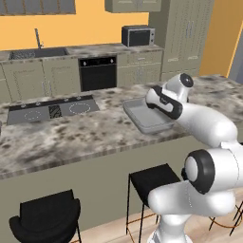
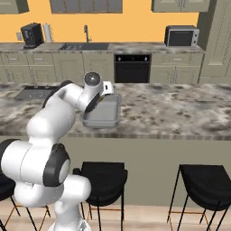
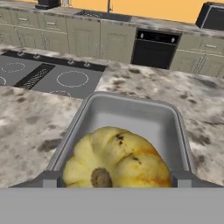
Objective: Place one squash and one fish in each tupperware on the nearby counter, to pack two identical lunches.
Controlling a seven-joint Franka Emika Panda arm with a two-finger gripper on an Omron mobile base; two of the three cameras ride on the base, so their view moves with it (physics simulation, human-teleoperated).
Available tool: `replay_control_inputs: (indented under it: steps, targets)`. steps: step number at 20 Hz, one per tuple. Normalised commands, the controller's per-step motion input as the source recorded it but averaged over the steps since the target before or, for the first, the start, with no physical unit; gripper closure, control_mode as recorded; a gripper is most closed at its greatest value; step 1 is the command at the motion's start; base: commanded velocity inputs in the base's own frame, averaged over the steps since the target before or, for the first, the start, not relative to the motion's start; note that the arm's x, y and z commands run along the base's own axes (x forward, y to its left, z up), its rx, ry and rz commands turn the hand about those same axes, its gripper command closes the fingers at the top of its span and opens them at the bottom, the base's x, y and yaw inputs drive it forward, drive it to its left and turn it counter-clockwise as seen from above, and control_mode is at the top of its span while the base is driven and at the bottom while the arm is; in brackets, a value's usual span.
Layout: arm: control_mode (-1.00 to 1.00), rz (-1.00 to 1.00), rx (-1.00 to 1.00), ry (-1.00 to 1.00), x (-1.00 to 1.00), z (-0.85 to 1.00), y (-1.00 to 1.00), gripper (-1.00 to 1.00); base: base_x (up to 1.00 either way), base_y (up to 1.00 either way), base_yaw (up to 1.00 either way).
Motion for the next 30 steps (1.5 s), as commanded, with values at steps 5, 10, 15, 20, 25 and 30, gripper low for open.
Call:
replay_control_inputs:
  steps: [5,10,15,20,25,30]
  targets:
    - [-1.0,0.0,0.0,0.0,0.37,-0.32,0.0,1.0,0.0,0.0,0.0]
    - [-1.0,0.0,0.0,0.0,0.35,-0.35,0.0,1.0,0.0,0.0,0.0]
    - [-1.0,0.0,0.0,0.0,0.42,-0.32,0.0,1.0,0.0,0.0,0.0]
    - [-1.0,0.0,0.0,0.0,0.41,-0.3,0.0,-1.0,0.0,0.0,0.0]
    - [-1.0,0.0,0.0,0.02,0.09,-0.08,0.0,-1.0,0.0,0.0,0.0]
    - [-1.0,0.0,-0.02,0.04,0.04,0.19,0.18,-1.0,0.0,0.0,0.0]
